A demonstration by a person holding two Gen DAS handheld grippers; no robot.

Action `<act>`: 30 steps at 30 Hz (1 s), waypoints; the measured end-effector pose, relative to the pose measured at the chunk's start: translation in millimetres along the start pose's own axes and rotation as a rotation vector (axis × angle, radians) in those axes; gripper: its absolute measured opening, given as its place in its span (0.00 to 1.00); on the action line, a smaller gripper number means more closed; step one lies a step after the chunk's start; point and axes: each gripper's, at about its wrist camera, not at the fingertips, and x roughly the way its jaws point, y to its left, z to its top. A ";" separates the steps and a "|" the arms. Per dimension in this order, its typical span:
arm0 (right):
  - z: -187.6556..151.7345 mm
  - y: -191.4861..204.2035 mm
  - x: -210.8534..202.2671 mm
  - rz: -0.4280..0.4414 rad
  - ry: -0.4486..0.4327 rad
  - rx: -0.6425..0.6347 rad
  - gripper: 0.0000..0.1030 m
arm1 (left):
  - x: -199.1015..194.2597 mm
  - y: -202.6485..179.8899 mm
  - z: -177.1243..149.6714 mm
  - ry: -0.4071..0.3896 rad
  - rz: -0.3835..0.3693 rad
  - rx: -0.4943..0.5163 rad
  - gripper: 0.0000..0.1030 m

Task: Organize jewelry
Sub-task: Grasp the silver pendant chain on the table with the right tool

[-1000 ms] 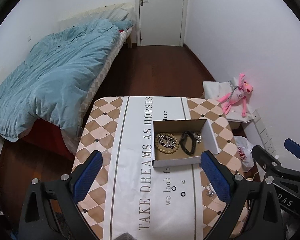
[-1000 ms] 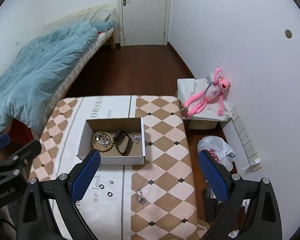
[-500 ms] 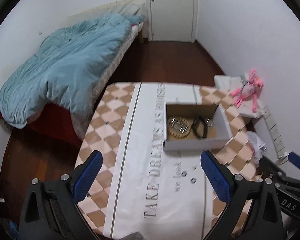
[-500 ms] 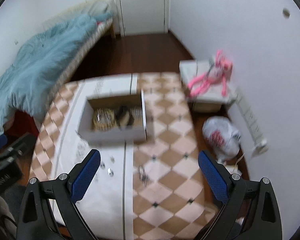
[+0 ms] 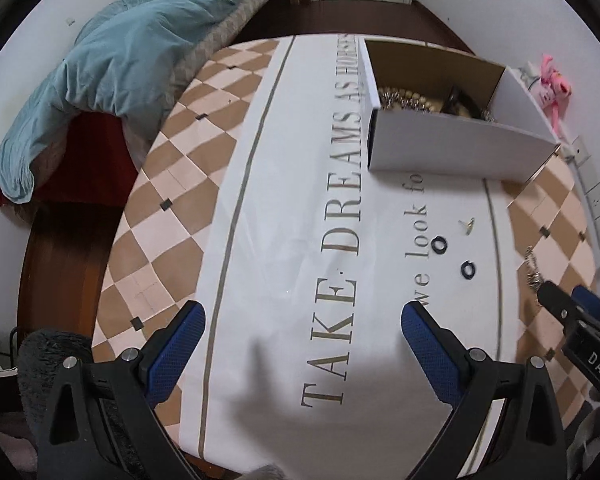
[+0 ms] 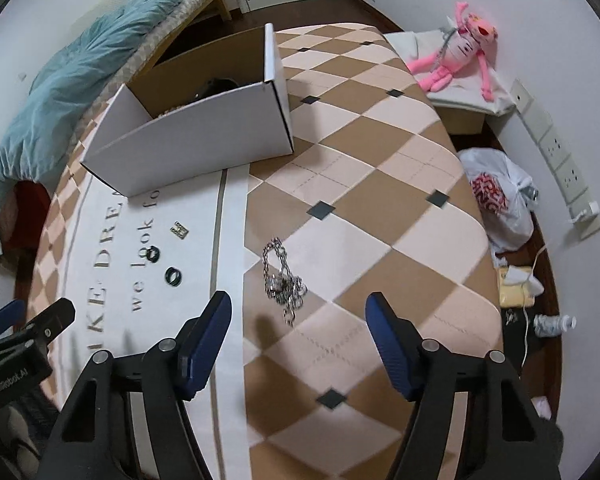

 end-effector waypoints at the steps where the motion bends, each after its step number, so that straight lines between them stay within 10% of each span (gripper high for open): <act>1: 0.8 2.8 4.0 -0.013 -0.002 -0.013 0.69 | 2.6 -1.4 0.2 0.005 0.002 0.005 0.97; 4: 1.5 11.7 15.6 -0.055 -0.003 -0.054 0.53 | 7.4 -4.1 0.5 0.020 -0.001 0.011 0.97; 7: 1.6 18.4 14.3 -0.095 -0.031 -0.102 0.10 | 9.7 -9.0 1.1 0.027 -0.007 0.022 0.97; 23: 13.8 -37.5 -40.6 0.040 -0.100 0.115 0.10 | 16.7 -66.8 11.1 0.057 -0.196 0.086 0.95; 30: 13.4 -50.9 -34.0 0.014 -0.087 0.134 0.10 | 19.4 -94.0 17.9 0.043 -0.219 0.138 0.66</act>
